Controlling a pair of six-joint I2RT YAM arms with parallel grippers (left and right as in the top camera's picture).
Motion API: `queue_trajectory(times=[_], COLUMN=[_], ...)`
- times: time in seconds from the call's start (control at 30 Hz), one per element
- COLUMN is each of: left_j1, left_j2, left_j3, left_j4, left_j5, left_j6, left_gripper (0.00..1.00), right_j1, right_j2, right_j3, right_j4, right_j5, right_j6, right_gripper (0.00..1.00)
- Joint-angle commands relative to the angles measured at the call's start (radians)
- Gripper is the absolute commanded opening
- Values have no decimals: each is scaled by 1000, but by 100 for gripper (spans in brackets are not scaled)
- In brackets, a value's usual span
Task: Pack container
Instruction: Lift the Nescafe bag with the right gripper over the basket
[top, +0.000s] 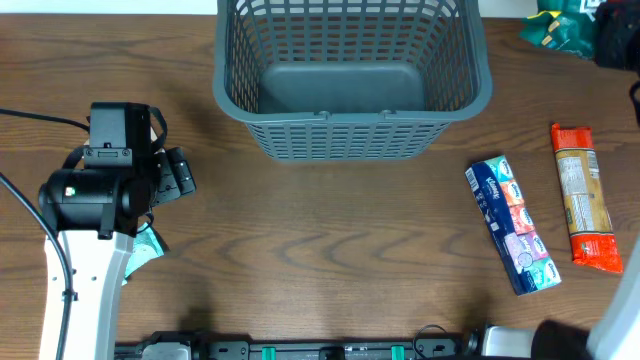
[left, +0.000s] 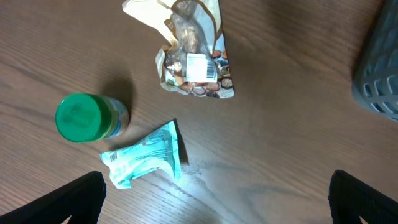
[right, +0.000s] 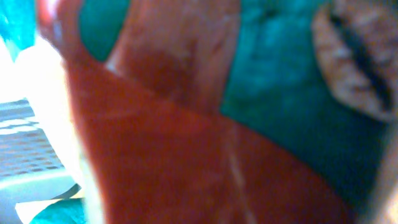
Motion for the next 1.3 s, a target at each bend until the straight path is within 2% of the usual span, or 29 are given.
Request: queue_trajectory(times=[0.0, 0.27, 0.57, 0.93, 1.17, 1.27], left_j1=[5, 5, 5, 5, 5, 5], left_j2=[-3, -3, -3, -3, -3, -3], left_j3=[10, 10, 10, 10, 10, 10], left_j4=[3, 5, 2, 0, -3, -5], left_j5=[-19, -19, -19, -19, -19, -19], left_j6=[9, 9, 9, 9, 9, 9], left_gripper=[99, 98, 98, 99, 99, 98], right_j1=[67, 263, 395, 527, 542, 542], right_j2=[-84, -124, -44, 97, 167, 198], right_j3=[45, 45, 45, 45, 45, 45], right_j4=[26, 8, -47, -55, -56, -71], right_j5=[-35, -60, 19, 220, 331, 346], right_j6=[-83, -143, -137, -4, 174, 197], right_gripper=[1, 2, 1, 1, 1, 1])
